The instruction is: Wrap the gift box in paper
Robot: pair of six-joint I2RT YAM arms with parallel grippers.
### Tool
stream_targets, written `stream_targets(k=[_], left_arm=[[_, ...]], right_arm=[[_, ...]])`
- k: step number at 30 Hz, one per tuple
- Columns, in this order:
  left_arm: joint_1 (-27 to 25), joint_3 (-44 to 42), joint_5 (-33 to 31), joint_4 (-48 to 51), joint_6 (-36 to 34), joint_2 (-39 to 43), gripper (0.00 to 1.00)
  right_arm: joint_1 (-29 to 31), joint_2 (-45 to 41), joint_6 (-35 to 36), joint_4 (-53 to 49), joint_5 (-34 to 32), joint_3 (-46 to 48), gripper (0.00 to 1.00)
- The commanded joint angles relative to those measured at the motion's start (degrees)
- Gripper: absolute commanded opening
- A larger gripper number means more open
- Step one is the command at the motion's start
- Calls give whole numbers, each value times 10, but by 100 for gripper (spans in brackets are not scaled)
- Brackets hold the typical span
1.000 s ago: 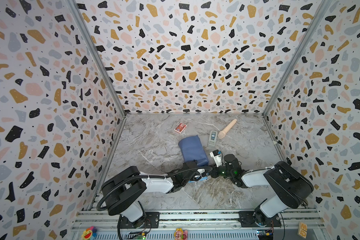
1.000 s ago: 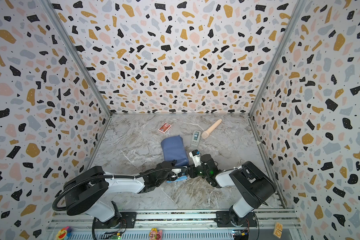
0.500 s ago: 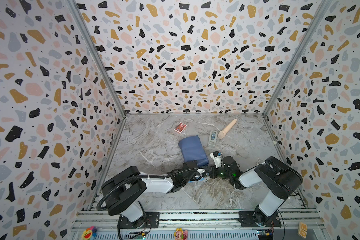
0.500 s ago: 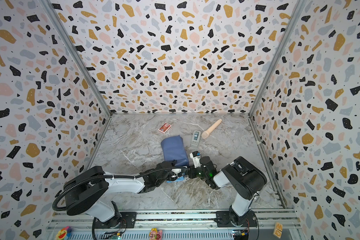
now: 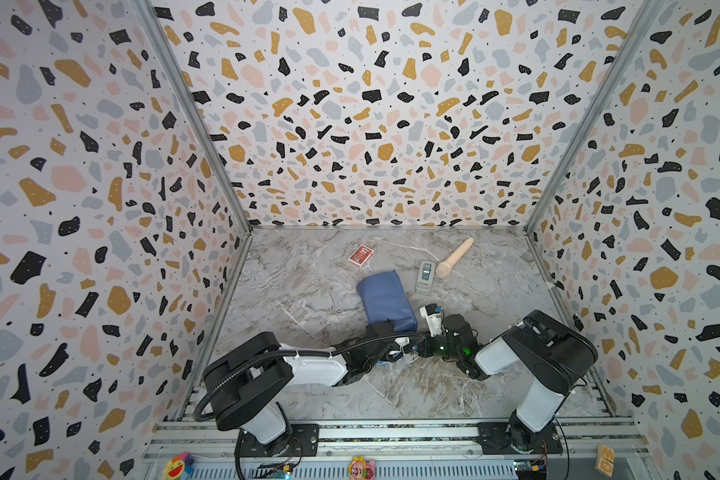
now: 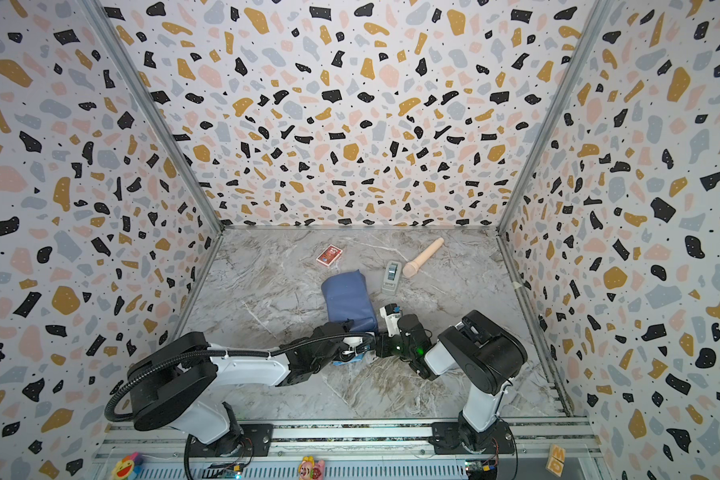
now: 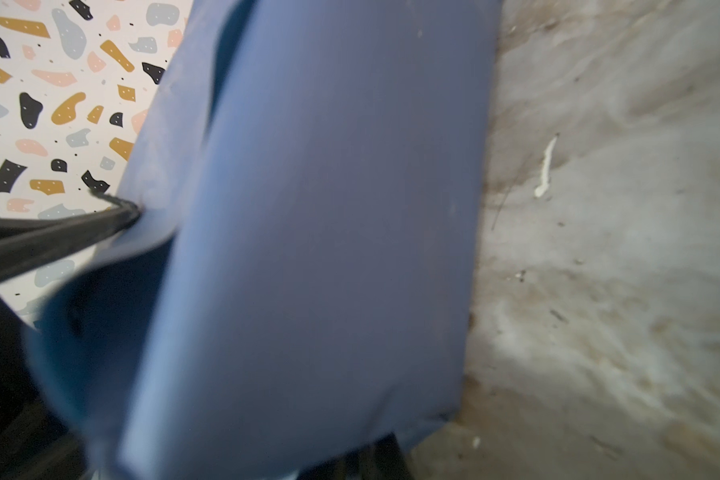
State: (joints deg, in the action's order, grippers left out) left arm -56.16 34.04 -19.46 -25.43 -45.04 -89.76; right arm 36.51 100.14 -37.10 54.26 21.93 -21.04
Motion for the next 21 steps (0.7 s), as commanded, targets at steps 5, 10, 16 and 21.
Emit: stream_targets(k=[5,10,16,21], left_arm=[[3,0,3,58,7,-20,46],[2,0,4,58,8,-19,46],[3,0,3,59,8,-18,46],[3,0,4,60,8,-19,46]], right_arm=[[22,7,-28,-8,-3,25,10],[39,6,-44,3,-2,28,11],[33,7,-45,-4,-12,10,10],[11,7,-53,9,-22,-4,10]])
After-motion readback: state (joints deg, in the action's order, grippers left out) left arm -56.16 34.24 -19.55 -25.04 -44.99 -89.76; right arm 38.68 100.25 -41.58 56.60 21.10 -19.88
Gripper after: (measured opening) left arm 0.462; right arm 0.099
